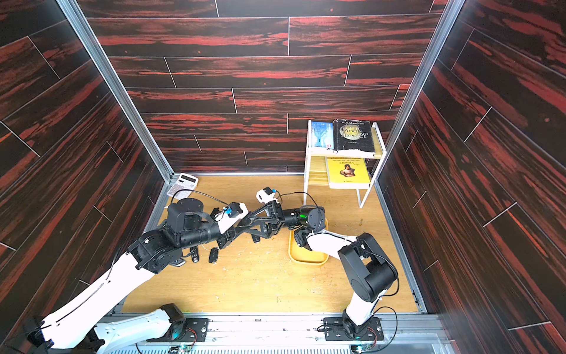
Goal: Place the car key into the storage box
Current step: Pick up the car key from the center of the board.
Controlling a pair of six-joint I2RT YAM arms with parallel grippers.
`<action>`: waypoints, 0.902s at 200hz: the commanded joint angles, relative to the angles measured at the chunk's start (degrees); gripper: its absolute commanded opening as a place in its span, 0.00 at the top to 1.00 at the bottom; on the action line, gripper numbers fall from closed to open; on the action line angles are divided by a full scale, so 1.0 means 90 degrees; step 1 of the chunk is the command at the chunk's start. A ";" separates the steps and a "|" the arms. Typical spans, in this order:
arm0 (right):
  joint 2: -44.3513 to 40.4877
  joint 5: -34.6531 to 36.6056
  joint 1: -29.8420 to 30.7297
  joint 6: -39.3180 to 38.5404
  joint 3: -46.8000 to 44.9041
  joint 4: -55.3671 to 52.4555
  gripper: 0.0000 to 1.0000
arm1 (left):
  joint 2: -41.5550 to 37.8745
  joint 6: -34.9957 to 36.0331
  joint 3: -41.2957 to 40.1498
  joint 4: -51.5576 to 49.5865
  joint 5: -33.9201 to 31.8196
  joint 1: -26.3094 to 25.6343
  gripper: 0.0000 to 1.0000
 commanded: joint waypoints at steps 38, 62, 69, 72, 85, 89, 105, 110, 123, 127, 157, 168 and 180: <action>-0.0066 -0.0023 0.0042 0.1123 0.0022 0.1626 0.12 | -0.0240 0.0034 -0.0078 0.0218 0.0366 -0.0020 0.61; -0.0044 0.0005 0.0045 0.1139 0.0079 0.1626 0.13 | -0.0355 -0.0005 -0.0186 0.0242 0.0380 -0.0020 0.61; -0.0041 0.0015 0.0045 0.1141 0.0087 0.1625 0.14 | -0.0378 -0.0011 -0.0224 0.0247 0.0380 -0.0020 0.61; -0.0041 0.0023 0.0045 0.1142 0.0082 0.1624 0.14 | -0.0385 -0.0014 -0.0230 0.0254 0.0389 -0.0020 0.62; -0.0032 0.0062 0.0045 0.1143 0.0080 0.1625 0.15 | -0.0409 -0.0033 -0.0275 0.0259 0.0400 -0.0020 0.62; -0.0029 0.0065 0.0045 0.1142 0.0080 0.1624 0.16 | -0.0410 -0.0030 -0.0283 0.0257 0.0406 -0.0020 0.62; -0.0012 0.0075 0.0059 0.1173 0.0068 0.1626 0.17 | -0.0450 -0.0051 -0.0353 0.0315 0.0407 -0.0020 0.62; -0.0015 0.0065 0.0071 0.1172 0.0066 0.1626 0.17 | -0.0459 -0.0054 -0.0372 0.0324 0.0413 -0.0020 0.62; -0.0033 0.0075 0.0093 0.1170 0.0055 0.1621 0.16 | -0.0468 -0.0065 -0.0394 0.0365 0.0410 -0.0020 0.62; -0.0040 0.0075 0.0101 0.1170 0.0060 0.1616 0.16 | -0.0459 -0.0063 -0.0401 0.0369 0.0420 -0.0020 0.62; -0.0051 0.0104 0.0096 0.1175 0.0042 0.1616 0.15 | -0.0383 -0.0073 -0.0414 0.0459 0.0506 -0.0020 0.62; -0.0050 0.0109 0.0113 0.1181 0.0047 0.1621 0.15 | -0.0354 -0.0078 -0.0418 0.0496 0.0532 -0.0020 0.62; -0.0039 0.0104 0.0112 0.1177 0.0050 0.1623 0.15 | -0.0319 -0.0083 -0.0424 0.0529 0.0564 -0.0020 0.62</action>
